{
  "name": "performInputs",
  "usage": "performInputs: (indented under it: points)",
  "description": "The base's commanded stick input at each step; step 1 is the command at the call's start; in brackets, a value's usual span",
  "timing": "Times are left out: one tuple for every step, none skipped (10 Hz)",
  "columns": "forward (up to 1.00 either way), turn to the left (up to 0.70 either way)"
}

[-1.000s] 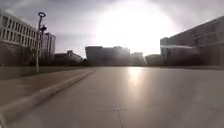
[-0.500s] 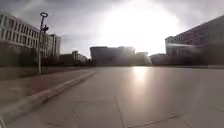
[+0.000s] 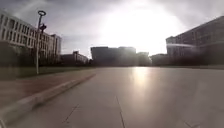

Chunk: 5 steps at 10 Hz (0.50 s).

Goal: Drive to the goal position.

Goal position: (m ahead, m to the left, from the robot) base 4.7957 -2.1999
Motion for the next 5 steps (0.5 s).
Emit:
performInputs:
  points:
    - [0.7, 0.0]
    - [0.7, 0.0]
    - [0.7, 0.0]
    - [0.7, 0.0]
    - [0.7, 0.0]
